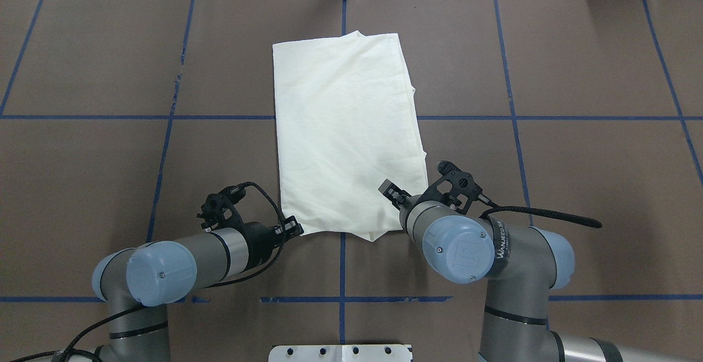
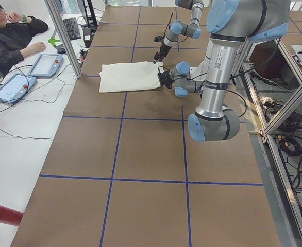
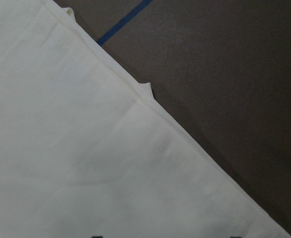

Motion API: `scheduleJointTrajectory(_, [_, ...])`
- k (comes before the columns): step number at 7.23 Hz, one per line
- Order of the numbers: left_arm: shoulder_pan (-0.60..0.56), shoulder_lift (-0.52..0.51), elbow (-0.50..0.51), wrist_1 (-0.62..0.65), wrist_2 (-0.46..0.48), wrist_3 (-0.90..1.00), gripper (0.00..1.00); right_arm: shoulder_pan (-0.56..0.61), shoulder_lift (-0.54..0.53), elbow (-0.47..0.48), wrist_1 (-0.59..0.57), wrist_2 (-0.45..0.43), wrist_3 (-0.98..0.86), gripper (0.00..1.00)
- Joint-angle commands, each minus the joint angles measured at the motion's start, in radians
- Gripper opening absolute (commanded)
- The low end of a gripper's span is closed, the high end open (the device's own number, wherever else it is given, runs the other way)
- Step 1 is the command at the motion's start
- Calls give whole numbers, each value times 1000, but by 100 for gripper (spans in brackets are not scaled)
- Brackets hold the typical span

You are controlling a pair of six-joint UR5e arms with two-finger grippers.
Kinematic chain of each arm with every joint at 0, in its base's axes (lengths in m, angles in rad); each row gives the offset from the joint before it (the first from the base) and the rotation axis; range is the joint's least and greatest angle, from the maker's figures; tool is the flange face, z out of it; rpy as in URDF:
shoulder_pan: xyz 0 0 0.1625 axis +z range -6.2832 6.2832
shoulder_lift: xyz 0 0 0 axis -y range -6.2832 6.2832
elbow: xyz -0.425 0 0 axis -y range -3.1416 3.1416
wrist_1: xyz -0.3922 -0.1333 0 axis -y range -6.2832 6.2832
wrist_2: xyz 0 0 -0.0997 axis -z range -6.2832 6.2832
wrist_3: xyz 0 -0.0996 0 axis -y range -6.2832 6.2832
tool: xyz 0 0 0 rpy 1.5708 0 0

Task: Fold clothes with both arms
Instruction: 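Grasp the near corners of the folded shirt with both grippers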

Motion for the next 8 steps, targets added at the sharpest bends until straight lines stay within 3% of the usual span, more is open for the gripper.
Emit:
scheduleJointTrajectory(1, [0, 0, 0, -2, -3, 3, 0, -13, 8, -39, -4, -3, 8, 90])
scheduleJointTrajectory(5, [3, 0, -2, -2, -3, 3, 0, -22, 13, -41, -7, -3, 10, 89])
scheduleJointTrajectory(6, [3, 0, -2, -2, -3, 3, 0, -22, 27, -51, -7, -5, 11, 84])
scheduleJointTrajectory(8, [3, 0, -3, -2, -3, 3, 0, -19, 73, -110, -4, -9, 21, 82])
